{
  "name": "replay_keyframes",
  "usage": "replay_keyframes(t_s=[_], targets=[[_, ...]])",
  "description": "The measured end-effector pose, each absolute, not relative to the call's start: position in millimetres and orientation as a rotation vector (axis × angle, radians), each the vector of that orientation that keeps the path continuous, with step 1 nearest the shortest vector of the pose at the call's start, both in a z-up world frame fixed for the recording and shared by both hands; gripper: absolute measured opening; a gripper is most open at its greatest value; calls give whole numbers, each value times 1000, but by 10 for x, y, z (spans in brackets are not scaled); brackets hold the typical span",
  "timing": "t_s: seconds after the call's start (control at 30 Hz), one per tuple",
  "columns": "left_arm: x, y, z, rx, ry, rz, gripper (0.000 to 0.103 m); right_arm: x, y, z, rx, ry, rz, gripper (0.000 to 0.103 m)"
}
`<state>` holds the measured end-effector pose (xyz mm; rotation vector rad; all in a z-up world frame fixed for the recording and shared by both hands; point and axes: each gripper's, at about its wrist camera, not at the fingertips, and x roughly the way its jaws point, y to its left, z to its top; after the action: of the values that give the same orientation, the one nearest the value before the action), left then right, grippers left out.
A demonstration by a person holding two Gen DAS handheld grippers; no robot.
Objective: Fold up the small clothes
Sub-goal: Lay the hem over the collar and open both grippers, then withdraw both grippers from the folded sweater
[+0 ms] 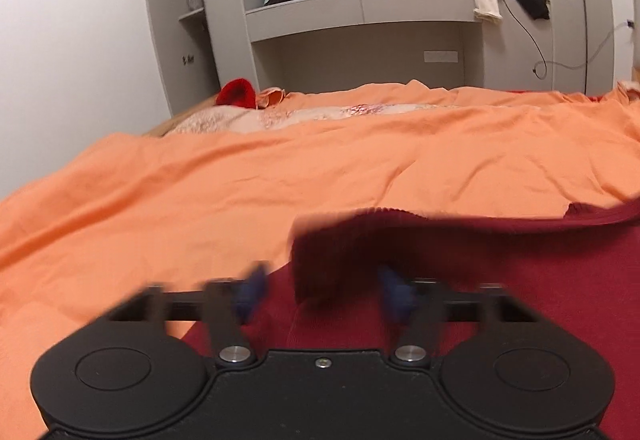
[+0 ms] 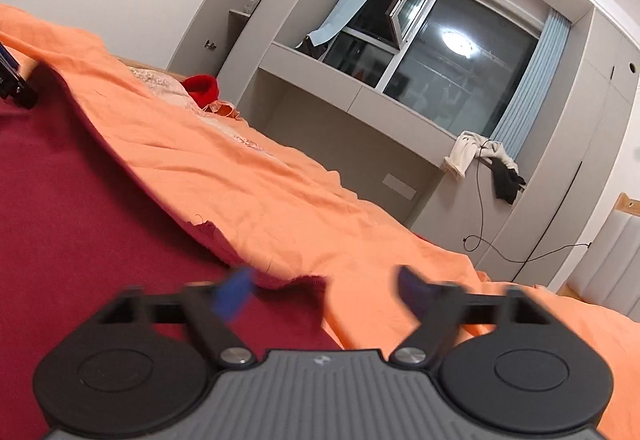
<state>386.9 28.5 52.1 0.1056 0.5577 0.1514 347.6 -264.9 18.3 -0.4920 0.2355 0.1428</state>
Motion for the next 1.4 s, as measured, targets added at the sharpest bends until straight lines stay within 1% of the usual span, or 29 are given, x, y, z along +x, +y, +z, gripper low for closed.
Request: replay_keyframes(t_s=[0.07, 0.1, 0.17, 0.3, 0.43, 0.57, 0.73, 0.9, 1.0, 1.13, 1.4], targets=[[3819, 329, 496, 91, 559, 158, 84, 3477, -2644, 183, -502, 239, 133, 98], [3809, 334, 481, 91, 565, 161, 84, 3475, -2652, 169, -506, 242, 127, 102], [3791, 356, 426, 95, 583, 165, 85, 3477, -2641, 133, -516, 248, 110, 103], [3797, 355, 245, 116, 637, 168, 87, 3612, -2660, 26, -534, 330, 56, 103], [3804, 396, 208, 81, 649, 172, 91, 3769, -2896, -35, -389, 437, 59, 103], [3780, 426, 269, 55, 634, 176, 92, 3781, -3119, 56, -258, 479, 77, 103], [3677, 455, 431, 18, 574, 210, 99, 3647, -3376, 240, -216, 451, -11, 103], [3454, 548, 665, -74, 484, 218, 102, 3369, -3656, 519, -104, 372, -56, 103], [3260, 619, 758, -133, 433, 220, 102, 3238, -3716, 637, -41, 357, -60, 103], [3021, 639, 738, -113, 416, 235, 102, 3100, -3600, 712, -13, 360, 11, 103], [2365, 684, 660, -98, 374, 219, 102, 2730, -2975, 720, -66, 293, 177, 103]])
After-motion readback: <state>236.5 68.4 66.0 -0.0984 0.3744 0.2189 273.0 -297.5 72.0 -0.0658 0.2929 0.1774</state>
